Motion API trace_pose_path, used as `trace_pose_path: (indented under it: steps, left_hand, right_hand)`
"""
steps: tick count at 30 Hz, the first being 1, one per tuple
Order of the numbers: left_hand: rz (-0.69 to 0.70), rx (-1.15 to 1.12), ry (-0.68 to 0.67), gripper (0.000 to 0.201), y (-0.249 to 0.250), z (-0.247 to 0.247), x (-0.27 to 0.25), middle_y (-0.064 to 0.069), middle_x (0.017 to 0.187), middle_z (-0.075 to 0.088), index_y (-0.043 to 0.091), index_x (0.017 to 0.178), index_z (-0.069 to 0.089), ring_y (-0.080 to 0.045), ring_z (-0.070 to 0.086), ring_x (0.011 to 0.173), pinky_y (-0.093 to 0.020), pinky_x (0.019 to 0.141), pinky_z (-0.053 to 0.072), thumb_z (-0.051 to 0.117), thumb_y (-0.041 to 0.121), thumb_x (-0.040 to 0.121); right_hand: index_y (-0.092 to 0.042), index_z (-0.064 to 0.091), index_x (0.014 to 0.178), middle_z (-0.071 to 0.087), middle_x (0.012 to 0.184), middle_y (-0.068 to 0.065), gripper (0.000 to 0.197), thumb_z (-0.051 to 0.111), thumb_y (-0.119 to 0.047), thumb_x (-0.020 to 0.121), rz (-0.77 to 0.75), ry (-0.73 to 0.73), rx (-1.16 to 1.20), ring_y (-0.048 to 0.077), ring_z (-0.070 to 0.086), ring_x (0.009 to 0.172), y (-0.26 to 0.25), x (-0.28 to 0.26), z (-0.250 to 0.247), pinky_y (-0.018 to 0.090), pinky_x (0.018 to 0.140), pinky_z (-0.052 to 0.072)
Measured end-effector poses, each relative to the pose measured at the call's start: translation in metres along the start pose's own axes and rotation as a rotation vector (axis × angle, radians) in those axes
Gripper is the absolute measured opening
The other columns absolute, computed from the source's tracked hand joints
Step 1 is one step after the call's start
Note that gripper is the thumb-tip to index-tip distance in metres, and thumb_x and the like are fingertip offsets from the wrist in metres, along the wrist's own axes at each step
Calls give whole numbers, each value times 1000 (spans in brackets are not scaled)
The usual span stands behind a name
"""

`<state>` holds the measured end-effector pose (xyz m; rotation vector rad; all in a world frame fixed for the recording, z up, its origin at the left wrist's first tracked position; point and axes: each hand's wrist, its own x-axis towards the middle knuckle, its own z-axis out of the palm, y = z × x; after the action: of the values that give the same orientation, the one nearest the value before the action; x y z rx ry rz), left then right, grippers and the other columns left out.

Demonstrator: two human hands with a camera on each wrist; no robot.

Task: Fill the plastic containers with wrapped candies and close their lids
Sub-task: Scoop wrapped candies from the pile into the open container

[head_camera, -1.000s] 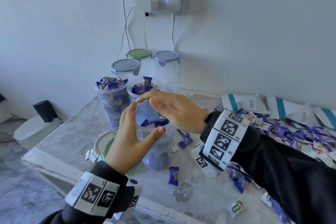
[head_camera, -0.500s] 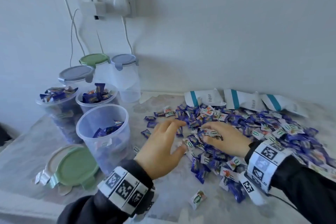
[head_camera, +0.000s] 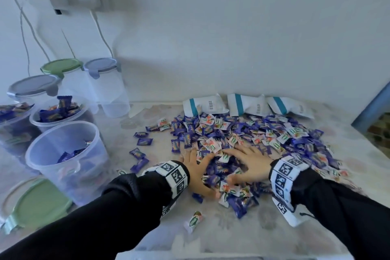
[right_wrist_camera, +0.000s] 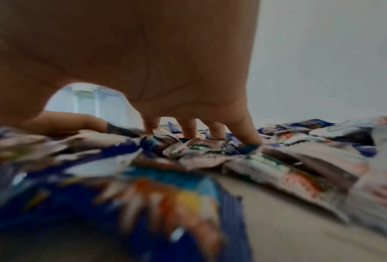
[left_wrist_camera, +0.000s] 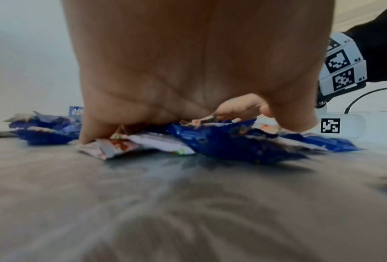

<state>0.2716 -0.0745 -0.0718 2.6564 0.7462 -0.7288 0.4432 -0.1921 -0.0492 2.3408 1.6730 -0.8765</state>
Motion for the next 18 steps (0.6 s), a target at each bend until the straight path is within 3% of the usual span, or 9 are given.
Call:
trace_pose_path:
  steps: [2, 5, 8, 10, 13, 16, 18]
  left_hand:
    - [15, 27, 35, 103, 4, 6, -5, -22, 153, -16, 36, 147, -9, -39, -11, 142, -52, 115, 2, 57, 70, 74]
    - [-4, 117, 136, 88, 10, 12, -11, -21, 154, -3, 29, 147, 6, -37, 1, 142, -49, 112, 11, 54, 63, 81]
    - [0, 147, 238, 70, 10, 13, -10, -18, 147, 15, 25, 142, 20, -33, 18, 136, -43, 107, 23, 52, 53, 87]
    - [13, 151, 290, 57, 7, 13, -10, -15, 137, 25, 22, 137, 28, -31, 28, 127, -40, 101, 29, 53, 37, 88]
    - [11, 99, 276, 47, 2, 11, -8, -16, 128, 31, 19, 132, 31, -33, 34, 119, -41, 96, 37, 50, 21, 88]
    - [2, -30, 237, 37, -2, 7, -5, -17, 122, 36, 18, 125, 34, -35, 41, 113, -41, 92, 41, 48, 18, 91]
    - [8, -105, 263, 32, -4, 4, -4, -18, 120, 39, 17, 124, 38, -35, 46, 107, -40, 91, 42, 47, 24, 94]
  right_hand:
    - [-54, -2, 141, -7, 158, -4, 110, 56, -86, 54, -44, -12, -75, 34, -3, 144, -3, -10, 10, 59, 112, 14]
    - [-50, -4, 142, 8, 153, 2, 109, 59, -82, 60, -75, 12, -185, 31, 8, 140, -9, -18, 21, 55, 110, 24]
    - [-39, 4, 145, 19, 146, 4, 99, 53, -79, 69, -91, 79, -219, 29, 19, 135, -14, -18, 24, 48, 107, 30]
    - [-34, 12, 145, 23, 143, 6, 91, 51, -75, 74, -98, 113, -221, 29, 25, 131, -18, -17, 24, 43, 104, 33]
    - [-26, 20, 142, 23, 143, 11, 80, 49, -69, 81, -113, 149, -220, 29, 29, 127, -23, -14, 22, 38, 101, 32]
    - [-20, 30, 134, 32, 133, 11, 66, 49, -61, 86, -107, 185, -198, 30, 37, 118, -28, -11, 18, 37, 91, 38]
    - [-17, 37, 125, 40, 121, 9, 52, 48, -55, 90, -101, 228, -154, 28, 46, 107, -32, -8, 14, 33, 77, 39]
